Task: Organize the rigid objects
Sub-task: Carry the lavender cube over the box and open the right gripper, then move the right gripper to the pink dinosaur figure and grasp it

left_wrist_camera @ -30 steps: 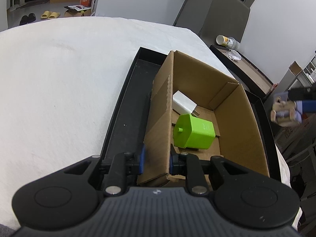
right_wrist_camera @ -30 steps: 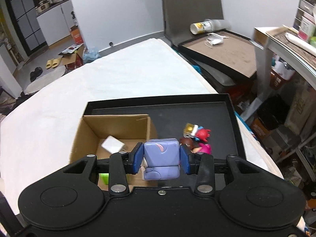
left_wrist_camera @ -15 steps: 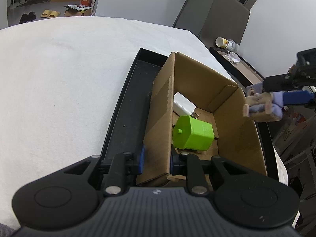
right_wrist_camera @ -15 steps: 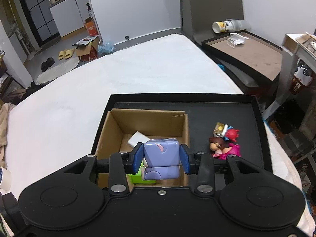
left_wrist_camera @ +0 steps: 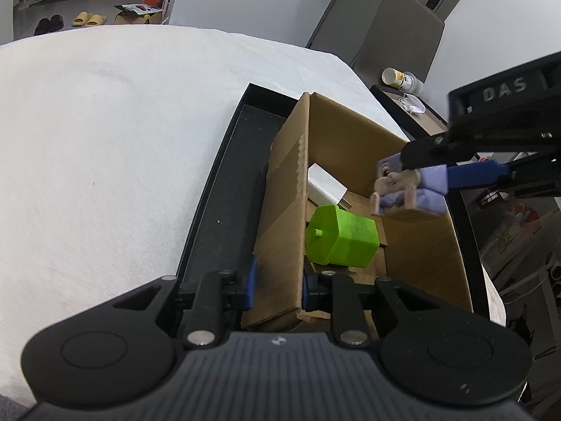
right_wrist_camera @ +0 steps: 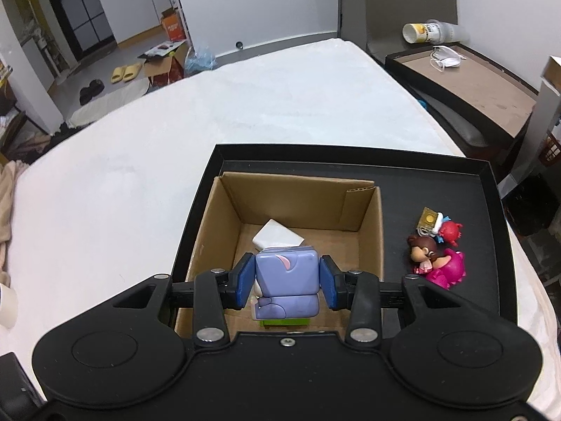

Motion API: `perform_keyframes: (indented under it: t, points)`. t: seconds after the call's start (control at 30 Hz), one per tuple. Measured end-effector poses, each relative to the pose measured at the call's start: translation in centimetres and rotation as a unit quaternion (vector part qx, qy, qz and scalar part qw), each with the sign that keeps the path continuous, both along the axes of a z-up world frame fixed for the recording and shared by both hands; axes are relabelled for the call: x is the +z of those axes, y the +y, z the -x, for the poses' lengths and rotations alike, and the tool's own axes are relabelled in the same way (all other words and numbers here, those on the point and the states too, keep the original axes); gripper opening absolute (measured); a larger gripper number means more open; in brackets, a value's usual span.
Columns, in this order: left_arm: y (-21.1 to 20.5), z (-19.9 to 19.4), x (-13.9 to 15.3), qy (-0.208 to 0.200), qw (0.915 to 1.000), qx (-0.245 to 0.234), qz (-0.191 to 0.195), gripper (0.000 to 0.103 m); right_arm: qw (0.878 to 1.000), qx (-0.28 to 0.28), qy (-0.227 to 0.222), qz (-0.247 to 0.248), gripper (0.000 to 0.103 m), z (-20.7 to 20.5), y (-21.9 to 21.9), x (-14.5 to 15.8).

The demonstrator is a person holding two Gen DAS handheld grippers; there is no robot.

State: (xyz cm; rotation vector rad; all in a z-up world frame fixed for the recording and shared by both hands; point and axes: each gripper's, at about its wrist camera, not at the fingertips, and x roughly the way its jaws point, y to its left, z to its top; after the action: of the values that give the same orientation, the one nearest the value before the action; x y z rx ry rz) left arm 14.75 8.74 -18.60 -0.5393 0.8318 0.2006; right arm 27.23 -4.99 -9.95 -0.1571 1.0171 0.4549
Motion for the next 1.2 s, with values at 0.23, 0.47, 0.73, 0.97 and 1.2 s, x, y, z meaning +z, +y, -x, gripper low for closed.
perform_keyframes:
  t: [0.23, 0.47, 0.73, 0.97, 1.2]
  points:
    - [0.2, -0.1, -0.2, -0.001, 1.0000, 0.002, 0.005, 0.022, 1.000, 0.007, 0.003, 0.018, 0.039, -0.7, 0.7, -1.3]
    - [0.2, 0.0, -0.2, -0.002, 1.0000, 0.003, 0.004, 0.023, 1.000, 0.013, -0.009, 0.009, 0.042, -0.9, 0.8, -1.4]
    - [0.3, 0.3, -0.1, -0.006, 1.0000, 0.005, 0.002, 0.023, 0.999, 0.020, -0.031, 0.000, 0.059, -0.3, -0.7, 0.5]
    - [0.3, 0.3, 0.0, -0.005, 1.0000, 0.006, 0.002, 0.023, 0.999, 0.023, -0.039, -0.006, 0.077, -0.1, -2.8, 2.0]
    - [0.3, 0.4, 0.0, -0.006, 1.0000, 0.005, 0.000, 0.023, 0.999, 0.016, -0.047, -0.001, 0.082, -0.3, -5.0, 2.6]
